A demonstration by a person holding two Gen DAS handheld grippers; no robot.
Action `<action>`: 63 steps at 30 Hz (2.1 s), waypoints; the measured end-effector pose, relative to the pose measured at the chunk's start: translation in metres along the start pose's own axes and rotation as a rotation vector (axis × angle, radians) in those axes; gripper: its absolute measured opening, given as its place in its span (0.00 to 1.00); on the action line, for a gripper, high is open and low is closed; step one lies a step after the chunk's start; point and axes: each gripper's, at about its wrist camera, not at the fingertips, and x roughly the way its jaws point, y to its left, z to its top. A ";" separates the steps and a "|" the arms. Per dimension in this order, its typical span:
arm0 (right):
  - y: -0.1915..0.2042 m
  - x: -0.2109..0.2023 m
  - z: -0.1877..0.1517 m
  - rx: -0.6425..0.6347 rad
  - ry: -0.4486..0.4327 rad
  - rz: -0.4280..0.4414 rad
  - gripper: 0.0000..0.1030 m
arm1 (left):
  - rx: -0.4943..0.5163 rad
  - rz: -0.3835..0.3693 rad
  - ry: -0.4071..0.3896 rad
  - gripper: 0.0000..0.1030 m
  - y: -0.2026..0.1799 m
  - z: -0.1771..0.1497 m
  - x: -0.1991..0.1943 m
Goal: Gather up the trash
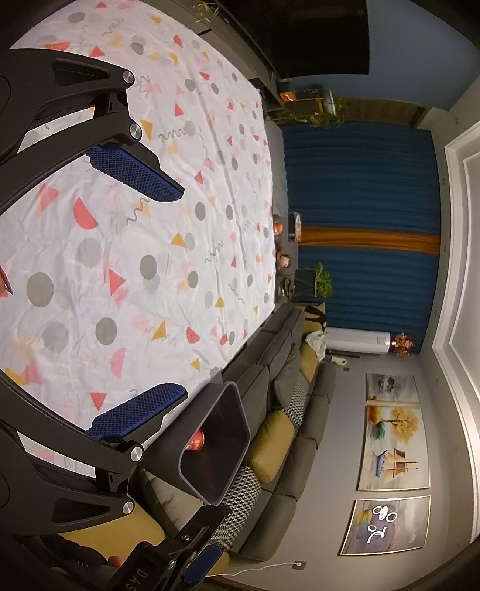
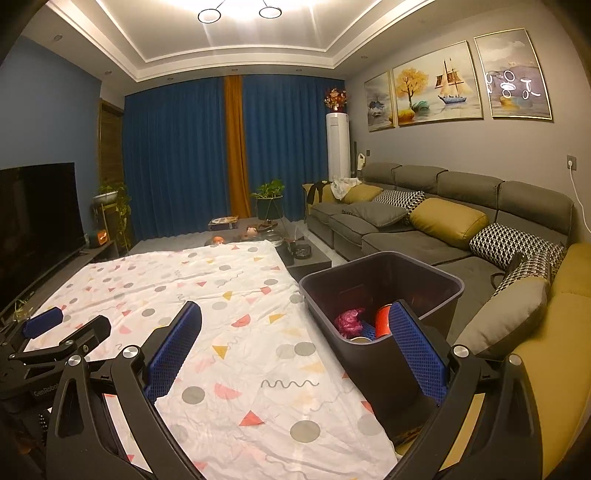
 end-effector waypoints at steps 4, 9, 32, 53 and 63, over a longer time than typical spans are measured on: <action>0.001 0.000 0.000 -0.002 -0.002 -0.001 0.95 | -0.004 -0.003 0.001 0.94 0.001 0.001 0.001; 0.002 -0.001 -0.001 -0.002 -0.002 -0.002 0.95 | -0.005 -0.004 -0.002 0.94 0.001 0.001 0.000; 0.003 -0.001 -0.002 -0.002 -0.001 0.000 0.95 | -0.012 -0.004 -0.003 0.94 0.002 0.001 -0.002; 0.004 -0.002 -0.004 -0.001 0.004 0.000 0.95 | -0.013 -0.002 -0.002 0.94 0.002 0.000 -0.003; 0.004 -0.002 -0.005 0.000 0.005 0.002 0.95 | -0.012 -0.008 -0.002 0.94 0.001 -0.003 -0.005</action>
